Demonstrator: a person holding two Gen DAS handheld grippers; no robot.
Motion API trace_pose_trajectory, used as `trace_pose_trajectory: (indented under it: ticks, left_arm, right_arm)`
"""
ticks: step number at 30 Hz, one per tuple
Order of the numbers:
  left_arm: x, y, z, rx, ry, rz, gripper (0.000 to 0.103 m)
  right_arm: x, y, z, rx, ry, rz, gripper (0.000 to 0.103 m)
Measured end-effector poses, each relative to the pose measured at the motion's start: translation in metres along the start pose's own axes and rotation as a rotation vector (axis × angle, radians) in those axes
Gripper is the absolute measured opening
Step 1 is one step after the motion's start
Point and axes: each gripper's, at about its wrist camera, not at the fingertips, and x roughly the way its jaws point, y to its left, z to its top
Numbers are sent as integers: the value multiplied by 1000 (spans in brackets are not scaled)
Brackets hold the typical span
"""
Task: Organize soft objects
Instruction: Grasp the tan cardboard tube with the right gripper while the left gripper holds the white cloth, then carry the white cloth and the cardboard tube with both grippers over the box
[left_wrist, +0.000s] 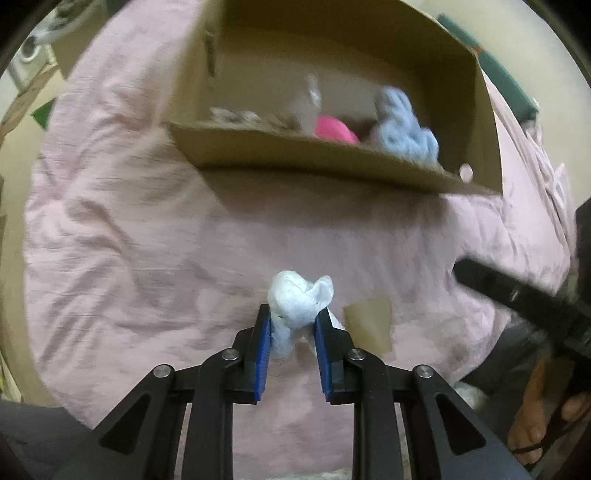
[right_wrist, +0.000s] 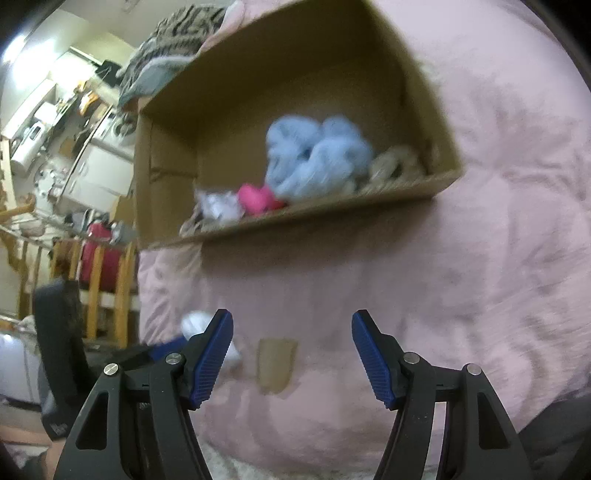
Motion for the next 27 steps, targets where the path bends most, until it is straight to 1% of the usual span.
trace_pose_trajectory:
  ticks: [4,6,7,11,14,15,19,21,22,27]
  left_arm:
    - [-14,23,1,-53,-31,28,20]
    - [-17,31,3,-72,-35,32,20]
    - [-17,33,4,-74,-33,36,20]
    - [-14,34,3,-66,-18,45,20]
    - [-6,26,5,-53,-15,53,20]
    - [-2,21,6,-51,-13,54,20]
    - [3,17,8,-48,-6,58,20]
    - [6,14,9,-45,-7,59,20]
    - [6,13,9,-42,-10,60,20]
    - [7,7,8,-36,-27,68,20]
  right_arm:
    - [21,4,-5,5,96,58,70]
    - [31,9,-6,-6,133,70,62]
    - [37,11,-7,-19,152,67,60]
    - [57,20,-10,-56,212,41,44]
    - [66,24,-14,-85,237,-1,43]
    - [68,25,-15,-93,245,-12,39]
    - [71,23,-17,-109,256,-37,25]
    - [69,23,-17,-115,250,-42,14]
    - [67,23,-16,-119,242,-40,10]
    - [49,28,-12,-131,174,-3,8]
